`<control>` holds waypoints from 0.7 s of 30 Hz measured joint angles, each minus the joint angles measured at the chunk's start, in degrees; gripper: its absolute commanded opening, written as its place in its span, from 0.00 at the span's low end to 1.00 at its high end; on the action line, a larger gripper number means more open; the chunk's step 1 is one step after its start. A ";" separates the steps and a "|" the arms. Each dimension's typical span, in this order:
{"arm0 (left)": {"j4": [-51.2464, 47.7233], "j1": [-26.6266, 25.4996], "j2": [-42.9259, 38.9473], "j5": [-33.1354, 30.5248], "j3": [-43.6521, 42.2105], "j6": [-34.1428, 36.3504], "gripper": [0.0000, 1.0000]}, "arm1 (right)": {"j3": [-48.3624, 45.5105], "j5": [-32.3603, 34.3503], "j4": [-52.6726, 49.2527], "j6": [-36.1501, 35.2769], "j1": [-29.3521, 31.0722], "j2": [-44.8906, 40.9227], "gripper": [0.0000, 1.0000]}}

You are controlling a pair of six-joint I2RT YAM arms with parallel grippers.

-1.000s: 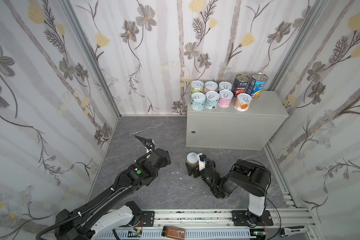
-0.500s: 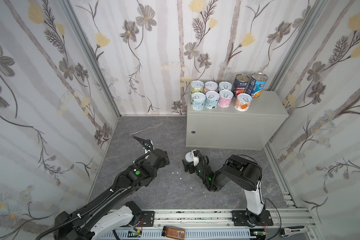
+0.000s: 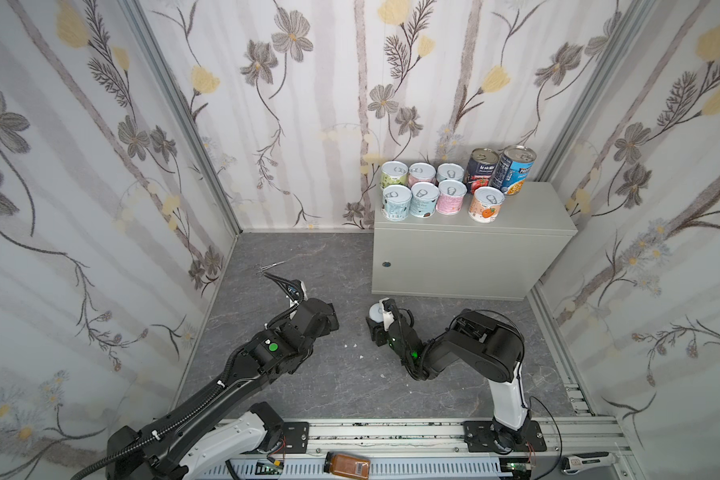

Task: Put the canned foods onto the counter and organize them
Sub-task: 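Close the right gripper around the yellow can while the left gripper draws back, then lift the yellow can with the right gripper up to the cabinet top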

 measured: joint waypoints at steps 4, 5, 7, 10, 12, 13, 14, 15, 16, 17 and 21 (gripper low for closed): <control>0.00 0.00 0.24 0.07 -1.40 -0.81 1.00 | -0.96 1.49 -4.17 -0.98 2.14 -3.10 0.65; 0.00 0.00 0.59 0.09 -1.62 -0.98 1.00 | -1.14 1.66 -5.33 -1.14 2.73 -4.50 0.64; 0.02 0.00 1.29 0.11 -1.73 -1.14 1.00 | -1.75 1.79 -7.39 -1.36 3.23 -7.98 0.62; 0.44 0.00 2.38 0.15 -1.62 -1.14 1.00 | -2.86 4.15 -11.89 -1.25 3.85 -15.08 0.62; 0.66 0.00 3.17 0.72 -1.14 -0.83 1.00 | -3.34 5.90 -16.35 -1.27 4.57 -21.03 0.62; 0.92 -0.02 3.43 1.36 -0.92 -0.39 1.00 | -3.65 6.62 -18.16 -1.25 4.92 -23.71 0.62; 1.40 -0.07 3.69 2.49 -0.63 0.37 1.00 | -3.96 6.78 -20.55 -1.20 5.03 -26.86 0.62; 2.03 -0.17 3.74 3.56 -0.46 1.29 1.00 | -4.11 7.34 -23.63 -0.96 5.01 -30.14 0.62; 2.56 -0.37 3.74 4.50 -0.17 1.53 1.00 | -4.11 7.98 -26.60 -0.66 4.98 -33.11 0.63; 3.37 -0.61 3.54 5.60 0.13 2.58 1.00 | -4.11 8.48 -29.97 -0.44 4.87 -36.68 0.63; 5.73 -1.57 2.49 7.82 2.12 4.26 1.00 | -4.11 10.01 -42.47 1.40 4.66 -50.82 0.63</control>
